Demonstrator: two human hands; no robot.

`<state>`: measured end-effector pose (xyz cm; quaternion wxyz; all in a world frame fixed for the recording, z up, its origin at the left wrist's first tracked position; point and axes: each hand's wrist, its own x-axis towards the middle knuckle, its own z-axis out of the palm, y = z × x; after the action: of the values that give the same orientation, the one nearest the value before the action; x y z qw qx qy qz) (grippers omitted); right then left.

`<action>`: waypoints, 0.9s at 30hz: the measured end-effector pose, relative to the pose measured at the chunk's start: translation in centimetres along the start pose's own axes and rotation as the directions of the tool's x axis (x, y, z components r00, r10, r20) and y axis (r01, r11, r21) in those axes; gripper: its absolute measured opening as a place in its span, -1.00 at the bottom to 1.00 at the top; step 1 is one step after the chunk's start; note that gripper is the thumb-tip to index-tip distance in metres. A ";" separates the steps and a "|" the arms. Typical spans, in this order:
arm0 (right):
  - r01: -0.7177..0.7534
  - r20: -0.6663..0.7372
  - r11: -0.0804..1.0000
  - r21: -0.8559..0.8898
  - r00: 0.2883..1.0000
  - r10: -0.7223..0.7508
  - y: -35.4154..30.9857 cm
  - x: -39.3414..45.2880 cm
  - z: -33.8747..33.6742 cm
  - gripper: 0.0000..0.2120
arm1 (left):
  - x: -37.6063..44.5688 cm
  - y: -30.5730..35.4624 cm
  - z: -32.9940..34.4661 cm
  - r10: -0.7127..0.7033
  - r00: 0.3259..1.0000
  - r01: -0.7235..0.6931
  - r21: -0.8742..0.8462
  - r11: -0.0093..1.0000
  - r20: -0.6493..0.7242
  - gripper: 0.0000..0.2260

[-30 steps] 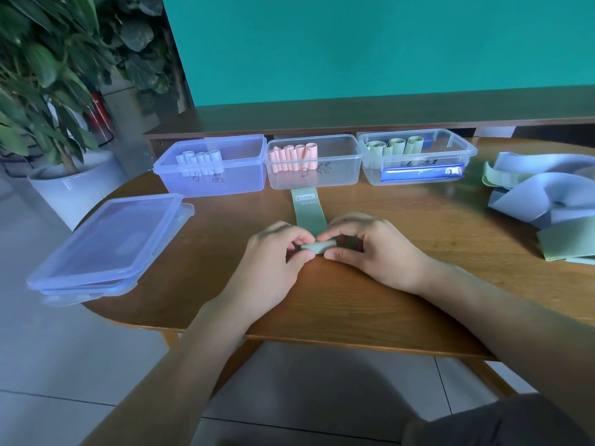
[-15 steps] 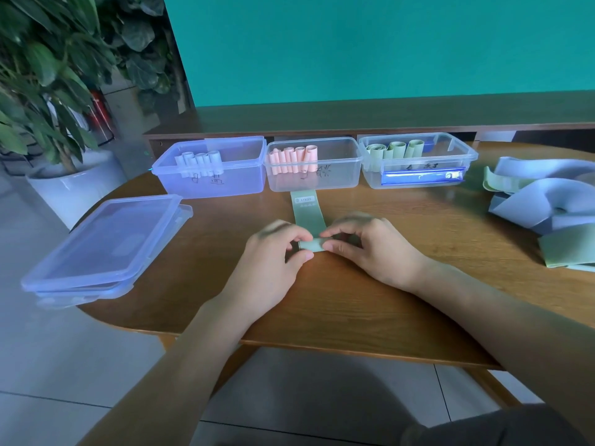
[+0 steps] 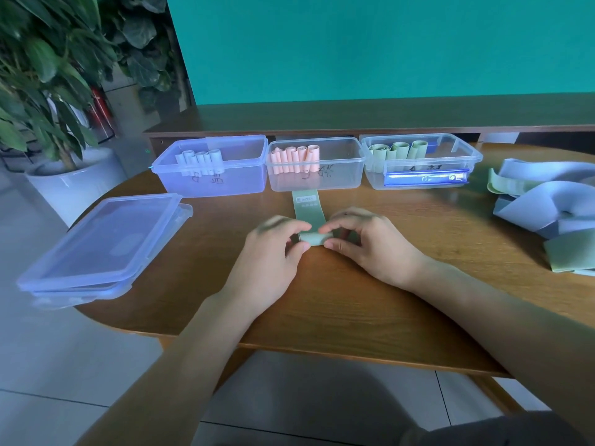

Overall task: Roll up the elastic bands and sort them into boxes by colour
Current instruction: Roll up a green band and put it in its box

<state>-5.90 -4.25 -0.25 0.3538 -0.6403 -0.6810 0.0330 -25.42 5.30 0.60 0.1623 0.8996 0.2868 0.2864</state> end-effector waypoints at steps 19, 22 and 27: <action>-0.022 0.016 0.999 -0.043 1.000 0.022 0.9 1.6 0.4 -0.73 | 0.8 -0.4 0.2 -0.030 0.998 0.029 0.021 0.999 0.050 -0.68; -0.040 0.017 0.998 -0.050 0.999 0.041 0.9 1.9 0.3 -0.74 | 1.0 -0.4 0.3 -0.039 0.998 0.038 0.015 0.999 0.046 -0.70; -0.031 0.010 0.999 -0.036 0.999 0.031 0.7 1.6 0.3 -0.75 | 1.3 -0.1 0.0 -0.097 0.995 0.097 -0.013 0.995 0.027 -0.78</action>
<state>-5.34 -2.57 -0.08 0.3382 -0.6569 -0.6733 0.0298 -24.58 6.16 1.14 0.1860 0.8872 0.3261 0.2682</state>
